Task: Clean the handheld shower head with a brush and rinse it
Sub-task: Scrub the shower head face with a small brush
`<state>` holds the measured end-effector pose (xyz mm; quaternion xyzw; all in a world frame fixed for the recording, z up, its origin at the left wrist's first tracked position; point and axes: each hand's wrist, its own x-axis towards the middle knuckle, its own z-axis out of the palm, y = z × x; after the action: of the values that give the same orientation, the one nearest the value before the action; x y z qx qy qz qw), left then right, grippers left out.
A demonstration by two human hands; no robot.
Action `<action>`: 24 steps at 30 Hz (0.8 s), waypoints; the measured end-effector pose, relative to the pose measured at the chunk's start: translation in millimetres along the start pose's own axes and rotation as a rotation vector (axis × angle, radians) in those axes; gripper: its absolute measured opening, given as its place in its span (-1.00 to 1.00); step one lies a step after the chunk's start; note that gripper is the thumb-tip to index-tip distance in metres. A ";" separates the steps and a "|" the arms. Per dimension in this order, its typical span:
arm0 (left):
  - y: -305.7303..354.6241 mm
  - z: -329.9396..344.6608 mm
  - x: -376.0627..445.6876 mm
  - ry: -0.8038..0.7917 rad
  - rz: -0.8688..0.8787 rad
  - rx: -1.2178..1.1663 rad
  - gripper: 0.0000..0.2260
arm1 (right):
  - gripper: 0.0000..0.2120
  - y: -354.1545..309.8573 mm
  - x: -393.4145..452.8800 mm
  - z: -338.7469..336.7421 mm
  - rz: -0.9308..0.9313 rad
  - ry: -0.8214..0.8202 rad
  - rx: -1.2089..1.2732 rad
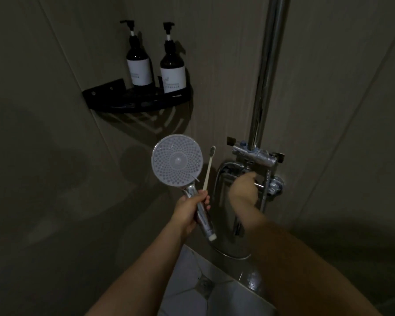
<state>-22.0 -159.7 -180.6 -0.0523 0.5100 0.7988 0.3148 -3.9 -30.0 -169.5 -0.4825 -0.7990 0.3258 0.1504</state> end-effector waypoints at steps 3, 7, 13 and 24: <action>0.5 0.6 6.0 0.001 0.011 0.002 -0.91 | -0.56 -11.5 19.5 -12.9 0.280 -0.212 0.568; 0.7 4.2 12.3 -0.006 0.012 0.005 -0.92 | -0.85 2.8 34.6 -27.7 0.580 -0.493 1.375; 1.5 5.5 15.2 -0.026 0.004 0.020 -0.92 | -0.84 27.6 33.6 -24.9 0.568 -0.759 1.613; -2.7 4.5 18.9 -0.015 -0.013 0.011 -0.90 | -0.74 -10.2 27.5 -21.0 0.303 -0.427 0.540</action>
<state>-34.5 -146.6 -188.2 -0.0477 0.5115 0.7943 0.3242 -12.6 -1.5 -149.2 -0.4594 -0.6172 0.6366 0.0524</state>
